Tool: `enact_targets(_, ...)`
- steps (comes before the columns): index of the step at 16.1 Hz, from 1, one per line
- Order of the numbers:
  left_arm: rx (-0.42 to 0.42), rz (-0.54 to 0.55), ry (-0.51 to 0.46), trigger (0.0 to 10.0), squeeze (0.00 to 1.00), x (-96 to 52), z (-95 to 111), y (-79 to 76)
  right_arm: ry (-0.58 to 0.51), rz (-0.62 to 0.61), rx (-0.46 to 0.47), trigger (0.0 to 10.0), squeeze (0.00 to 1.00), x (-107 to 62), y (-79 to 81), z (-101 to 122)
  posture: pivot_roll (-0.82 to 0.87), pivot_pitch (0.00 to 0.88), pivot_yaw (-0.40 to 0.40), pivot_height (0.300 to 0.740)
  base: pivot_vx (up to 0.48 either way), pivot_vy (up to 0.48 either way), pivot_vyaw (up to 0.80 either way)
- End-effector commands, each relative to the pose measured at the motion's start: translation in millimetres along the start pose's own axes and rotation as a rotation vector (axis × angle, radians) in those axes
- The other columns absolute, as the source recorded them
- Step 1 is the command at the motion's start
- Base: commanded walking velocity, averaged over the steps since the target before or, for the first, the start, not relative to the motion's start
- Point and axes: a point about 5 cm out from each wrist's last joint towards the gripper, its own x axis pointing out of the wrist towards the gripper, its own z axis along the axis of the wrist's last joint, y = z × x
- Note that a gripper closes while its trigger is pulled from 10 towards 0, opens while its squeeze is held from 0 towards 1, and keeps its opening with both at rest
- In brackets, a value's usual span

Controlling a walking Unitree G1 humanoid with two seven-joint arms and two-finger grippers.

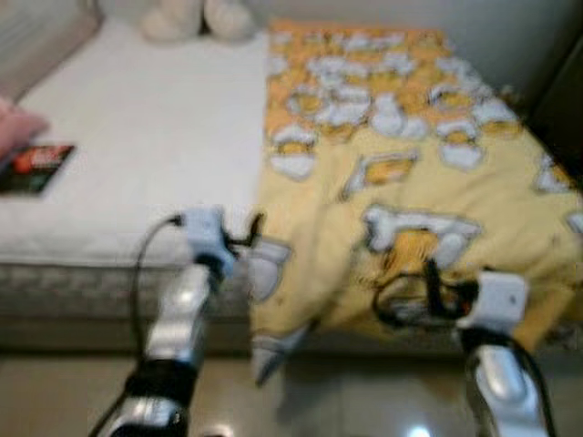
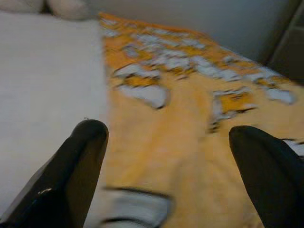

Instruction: Clean up the room

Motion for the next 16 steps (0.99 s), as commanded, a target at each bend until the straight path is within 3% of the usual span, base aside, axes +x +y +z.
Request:
enact_targets(1,0.041,0.021,-0.023,10.0,0.0,1.1,6,9.0,-0.016,0.008,0.002,10.0,0.0,1.2,3.2,5,-0.05,0.001,-0.001,0.739,0.0,0.0,0.0)
enact_targets(11,0.038,-0.049,-0.028,10.0,0.0,7.4,9,-6.7,-0.011,-0.003,0.006,10.0,0.0,-2.5,3.6,4,-0.05,0.02,0.008,0.739,0.351,0.251,0.0)
enact_targets(16,0.039,-0.056,-0.019,10.0,0.0,10.0,8,-6.7,-0.012,-0.012,0.01,10.0,0.0,-3.5,3.7,4,-0.06,0.022,0.016,0.739,0.415,0.158,0.0)
